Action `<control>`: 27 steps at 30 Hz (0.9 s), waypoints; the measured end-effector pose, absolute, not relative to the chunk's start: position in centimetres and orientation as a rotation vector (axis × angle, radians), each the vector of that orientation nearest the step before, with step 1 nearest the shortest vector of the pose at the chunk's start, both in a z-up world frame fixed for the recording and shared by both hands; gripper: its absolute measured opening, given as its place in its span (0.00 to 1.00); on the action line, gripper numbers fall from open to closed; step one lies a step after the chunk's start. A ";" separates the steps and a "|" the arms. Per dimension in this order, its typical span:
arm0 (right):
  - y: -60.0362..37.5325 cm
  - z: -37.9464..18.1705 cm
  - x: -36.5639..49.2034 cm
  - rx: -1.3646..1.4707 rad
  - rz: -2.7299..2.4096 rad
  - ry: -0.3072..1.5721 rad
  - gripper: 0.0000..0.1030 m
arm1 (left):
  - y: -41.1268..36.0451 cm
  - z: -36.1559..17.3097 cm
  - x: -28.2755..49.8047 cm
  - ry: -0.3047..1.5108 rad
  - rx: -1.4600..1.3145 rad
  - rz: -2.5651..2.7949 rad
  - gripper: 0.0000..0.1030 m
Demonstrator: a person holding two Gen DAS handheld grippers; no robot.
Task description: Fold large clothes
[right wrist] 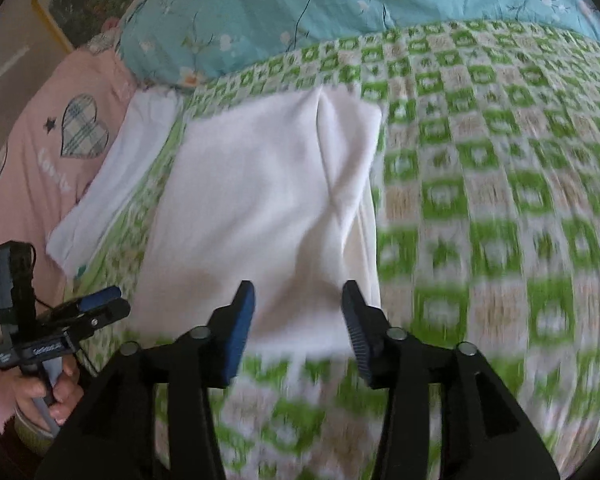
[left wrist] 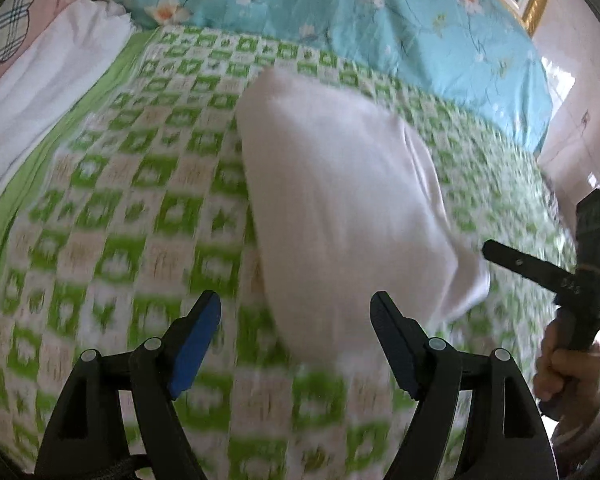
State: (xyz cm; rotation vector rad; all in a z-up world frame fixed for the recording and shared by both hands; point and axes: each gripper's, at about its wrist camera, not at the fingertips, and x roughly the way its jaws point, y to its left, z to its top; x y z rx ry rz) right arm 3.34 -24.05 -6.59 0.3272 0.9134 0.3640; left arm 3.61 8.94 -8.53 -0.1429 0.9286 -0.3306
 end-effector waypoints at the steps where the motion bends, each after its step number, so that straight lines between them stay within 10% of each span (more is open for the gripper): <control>1: -23.9 -6.5 4.4 0.331 0.363 0.907 0.54 | 8.8 -8.3 4.7 0.923 -0.146 -0.327 0.75; 14: -24.9 -8.4 21.2 0.455 0.292 0.910 0.59 | 11.0 -11.0 21.8 0.996 -0.417 -0.366 0.77; 17: -24.4 -9.5 23.1 0.459 0.321 0.948 0.26 | 10.6 -11.4 24.5 0.990 -0.401 -0.349 0.75; 27: -24.6 -10.8 23.7 0.468 0.287 0.956 0.30 | 10.4 -11.4 26.8 0.933 -0.345 -0.303 0.73</control>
